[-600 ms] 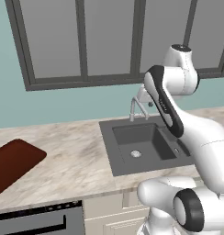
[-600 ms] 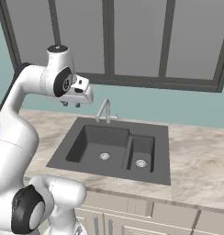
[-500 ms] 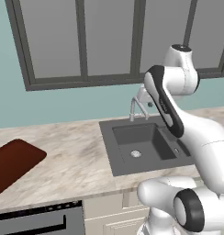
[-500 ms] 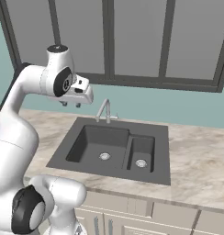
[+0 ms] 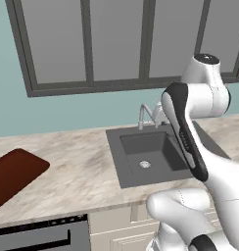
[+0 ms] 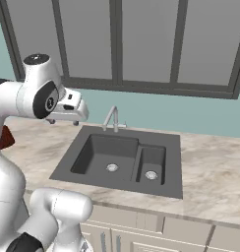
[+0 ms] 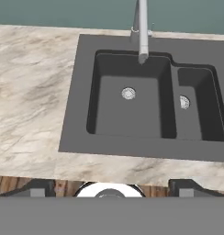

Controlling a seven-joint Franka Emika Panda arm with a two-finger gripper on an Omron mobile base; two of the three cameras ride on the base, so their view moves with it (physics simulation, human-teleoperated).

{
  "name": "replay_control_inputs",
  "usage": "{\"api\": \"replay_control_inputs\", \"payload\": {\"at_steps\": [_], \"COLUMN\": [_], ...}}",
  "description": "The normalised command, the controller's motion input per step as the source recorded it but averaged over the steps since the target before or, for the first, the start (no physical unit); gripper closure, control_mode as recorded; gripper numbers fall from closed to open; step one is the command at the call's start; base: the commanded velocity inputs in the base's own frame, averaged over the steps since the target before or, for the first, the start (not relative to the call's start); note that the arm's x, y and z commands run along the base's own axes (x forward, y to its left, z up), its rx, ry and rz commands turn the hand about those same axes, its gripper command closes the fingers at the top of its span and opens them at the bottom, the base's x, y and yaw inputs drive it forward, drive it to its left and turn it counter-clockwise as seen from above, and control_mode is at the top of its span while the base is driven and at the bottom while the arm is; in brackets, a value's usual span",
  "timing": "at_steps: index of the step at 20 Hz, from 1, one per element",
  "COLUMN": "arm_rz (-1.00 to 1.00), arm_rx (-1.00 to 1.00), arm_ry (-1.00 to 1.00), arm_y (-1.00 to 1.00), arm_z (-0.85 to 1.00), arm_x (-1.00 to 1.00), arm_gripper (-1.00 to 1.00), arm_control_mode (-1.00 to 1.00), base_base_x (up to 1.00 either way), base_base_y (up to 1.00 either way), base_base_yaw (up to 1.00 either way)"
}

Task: Place the bowl with donut and the cupcake onto the tray.

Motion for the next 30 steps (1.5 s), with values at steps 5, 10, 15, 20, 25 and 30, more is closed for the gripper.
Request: {"api": "replay_control_inputs", "payload": {"at_steps": [5,10,15,20,25,30], "arm_rz": [0.00,0.00,0.00,0.00,0.00,0.00], "arm_rx": [-0.02,0.00,0.00,0.00,0.00,0.00], "arm_ry": [-0.01,0.00,0.00,-0.02,0.00,0.00], "arm_y": [0.04,0.00,0.00,0.00,0.00,0.00], "arm_z": [0.06,0.09,0.14,0.00,0.00,0.00], "arm_x": [-0.67,-0.62,-0.42,-0.17,0.00,0.00], "arm_gripper": [-1.00,-1.00,-1.00,-1.00,-1.00,-1.00], "arm_control_mode": [-1.00,-1.00,-1.00,1.00,1.00,1.00], "base_base_x": [0.00,0.00,0.00,-0.26,-0.28,-0.02], "base_base_y": [0.00,0.00,0.00,0.32,1.00,1.00], "base_base_yaw": [0.00,0.00,0.00,-0.01,-0.08,-0.09]}}
